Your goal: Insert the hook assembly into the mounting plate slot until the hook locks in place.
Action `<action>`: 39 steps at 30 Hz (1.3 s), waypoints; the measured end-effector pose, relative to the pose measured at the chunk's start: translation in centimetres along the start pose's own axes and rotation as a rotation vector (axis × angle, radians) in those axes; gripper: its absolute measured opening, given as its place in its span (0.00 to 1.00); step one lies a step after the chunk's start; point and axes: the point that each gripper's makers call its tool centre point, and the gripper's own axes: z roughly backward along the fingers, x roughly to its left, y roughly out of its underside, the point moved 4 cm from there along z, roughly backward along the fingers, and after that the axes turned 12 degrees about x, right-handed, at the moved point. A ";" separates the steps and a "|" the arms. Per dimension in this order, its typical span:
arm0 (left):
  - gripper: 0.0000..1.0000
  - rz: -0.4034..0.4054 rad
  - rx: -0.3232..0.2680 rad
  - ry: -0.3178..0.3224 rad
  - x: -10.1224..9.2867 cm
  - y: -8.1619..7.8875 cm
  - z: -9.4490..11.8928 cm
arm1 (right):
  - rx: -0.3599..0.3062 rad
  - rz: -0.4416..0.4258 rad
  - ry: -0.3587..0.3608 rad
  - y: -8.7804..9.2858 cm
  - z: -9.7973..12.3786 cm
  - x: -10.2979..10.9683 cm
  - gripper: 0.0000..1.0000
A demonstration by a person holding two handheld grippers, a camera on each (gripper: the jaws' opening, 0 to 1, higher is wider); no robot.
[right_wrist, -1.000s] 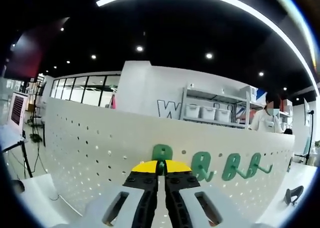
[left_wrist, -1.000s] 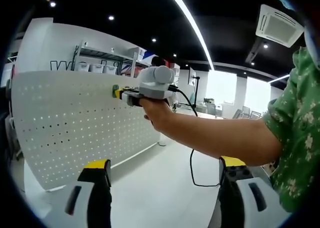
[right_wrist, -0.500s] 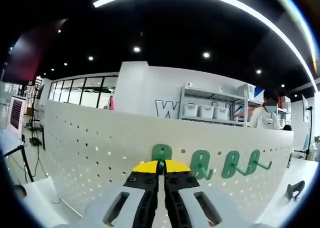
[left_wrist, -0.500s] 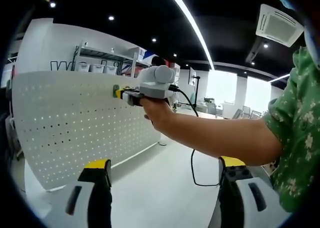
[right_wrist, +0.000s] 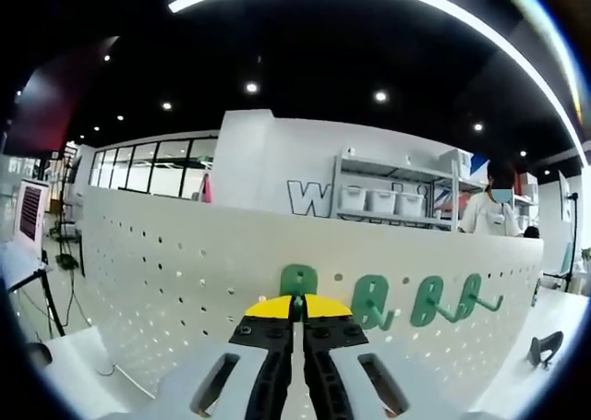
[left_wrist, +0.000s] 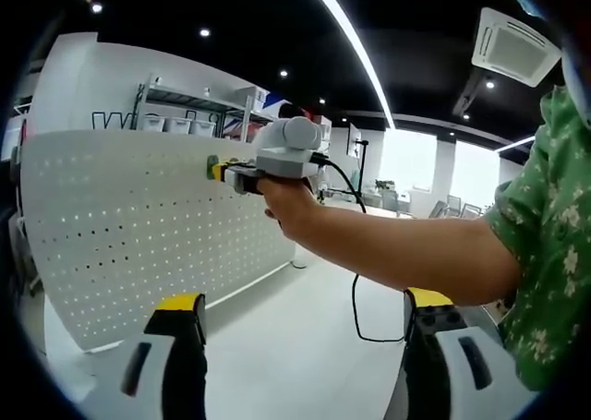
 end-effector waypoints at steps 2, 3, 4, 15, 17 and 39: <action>0.90 0.000 0.002 0.000 0.0 0.0 0.0 | 0.013 -0.020 -0.006 -0.1 -0.1 -0.1 0.01; 0.90 -0.001 0.003 0.000 0.0 0.1 0.0 | 0.021 -0.032 -0.008 -0.1 -0.1 -0.1 0.01; 0.90 -0.001 0.003 0.000 0.0 0.1 0.0 | 0.045 -0.072 -0.018 -0.1 0.0 0.0 0.00; 0.90 -0.002 0.002 0.003 -0.1 0.1 -0.1 | 0.050 -0.053 -0.020 -0.1 -0.3 -0.4 0.00; 0.90 0.001 0.000 -0.001 0.1 0.1 0.0 | 0.046 -0.024 -0.010 0.0 -0.4 -0.3 0.00; 0.90 0.002 0.001 0.006 -0.1 0.1 -0.2 | 0.010 0.040 0.014 0.4 -0.7 -0.4 0.00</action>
